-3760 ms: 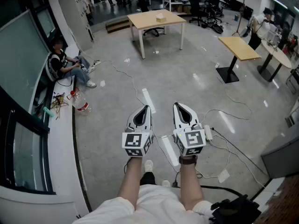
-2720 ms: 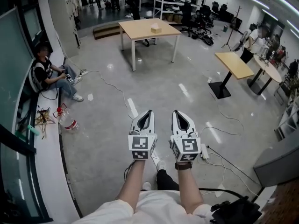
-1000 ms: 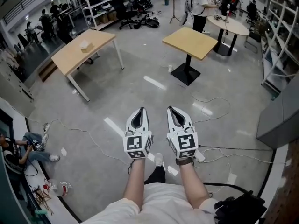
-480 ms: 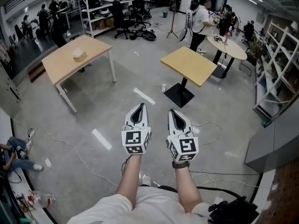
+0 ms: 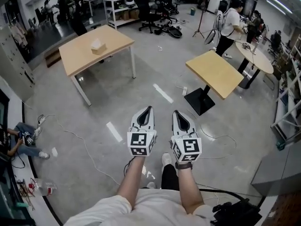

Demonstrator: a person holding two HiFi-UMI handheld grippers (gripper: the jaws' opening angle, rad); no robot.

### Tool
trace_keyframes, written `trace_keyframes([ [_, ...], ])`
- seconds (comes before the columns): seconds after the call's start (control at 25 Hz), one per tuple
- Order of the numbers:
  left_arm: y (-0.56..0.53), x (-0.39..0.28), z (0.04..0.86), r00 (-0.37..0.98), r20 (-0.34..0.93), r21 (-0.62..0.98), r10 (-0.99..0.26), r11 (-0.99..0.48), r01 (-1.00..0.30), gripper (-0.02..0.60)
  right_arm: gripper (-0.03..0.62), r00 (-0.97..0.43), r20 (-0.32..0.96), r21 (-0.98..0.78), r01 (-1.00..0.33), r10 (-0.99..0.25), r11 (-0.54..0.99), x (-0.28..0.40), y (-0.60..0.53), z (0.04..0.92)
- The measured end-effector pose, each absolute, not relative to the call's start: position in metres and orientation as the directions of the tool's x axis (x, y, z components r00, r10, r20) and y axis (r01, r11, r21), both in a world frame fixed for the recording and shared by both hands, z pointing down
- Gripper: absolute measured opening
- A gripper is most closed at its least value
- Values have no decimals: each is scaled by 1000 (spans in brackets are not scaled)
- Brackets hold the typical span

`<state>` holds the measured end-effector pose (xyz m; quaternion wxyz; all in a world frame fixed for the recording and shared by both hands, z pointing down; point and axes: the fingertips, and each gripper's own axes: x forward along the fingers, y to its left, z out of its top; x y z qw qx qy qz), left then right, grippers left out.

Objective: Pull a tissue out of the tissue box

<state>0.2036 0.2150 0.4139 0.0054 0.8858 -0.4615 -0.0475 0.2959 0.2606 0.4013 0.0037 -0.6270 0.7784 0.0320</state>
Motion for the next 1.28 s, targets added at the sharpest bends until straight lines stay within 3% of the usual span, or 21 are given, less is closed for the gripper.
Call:
trace_keyframes([
  [0.56,1,239,358,400,-160,-22,-902,-402,-915,-2,3,-485,-155,84,-874,-861,478,319,25,336],
  [0.72,-33,268,363,401,-150,-57,-904,-397,-916,-2,3,-495,-148,89,-869,-856,487,350,-13,339],
  [0.88,-63,268,376,315,-115,-45,-942,-312,-949,-2,2,-507,-111,78,-862,-855,501,367,-47,356],
  [1.28,-134,248,406,224,-77,28,-972,-227,-974,-2,3,-646,-50,60,-763,-761,644,325,-121,392],
])
